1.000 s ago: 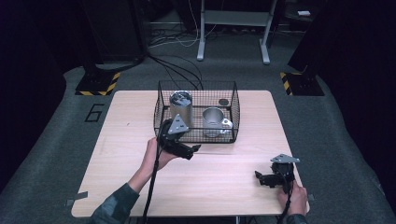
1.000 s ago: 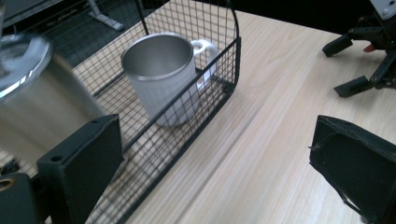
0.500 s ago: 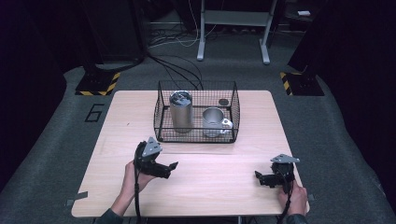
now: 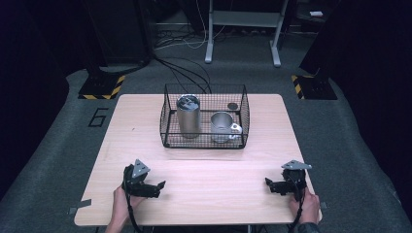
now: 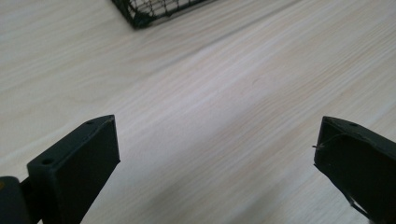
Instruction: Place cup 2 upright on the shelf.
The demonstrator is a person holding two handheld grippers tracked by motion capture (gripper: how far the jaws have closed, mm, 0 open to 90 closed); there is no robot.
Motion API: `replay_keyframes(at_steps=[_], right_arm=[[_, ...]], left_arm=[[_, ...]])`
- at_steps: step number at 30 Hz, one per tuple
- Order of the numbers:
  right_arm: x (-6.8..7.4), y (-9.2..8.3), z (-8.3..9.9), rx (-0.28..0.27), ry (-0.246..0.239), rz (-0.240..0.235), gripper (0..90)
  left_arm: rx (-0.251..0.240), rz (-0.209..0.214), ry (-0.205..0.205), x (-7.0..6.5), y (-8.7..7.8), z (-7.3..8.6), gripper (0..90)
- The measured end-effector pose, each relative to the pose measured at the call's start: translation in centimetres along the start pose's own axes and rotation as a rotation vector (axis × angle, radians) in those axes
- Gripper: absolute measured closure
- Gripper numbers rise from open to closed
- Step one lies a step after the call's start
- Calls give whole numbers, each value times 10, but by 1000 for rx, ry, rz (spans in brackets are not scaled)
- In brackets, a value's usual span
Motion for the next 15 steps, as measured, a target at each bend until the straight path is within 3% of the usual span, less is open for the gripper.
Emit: replay_keyframes(at_steps=[3,15], right_arm=[[0,0,0,0,0,0,0],[0,0,0,0,0,0,0]], left_arm=[[16,-25,2,3,2,8,1],[49,-22,-37,9,11,25,0]])
Point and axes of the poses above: each handheld gripper's, and its own axes: y roughly forward along the jaws, z roughly out of its underside, x roughly to its left, the point moved 4 cm from there along y, roughly forward along the jaws, and after that the axes turned 1 degree about -y, right-handed, at the moved point
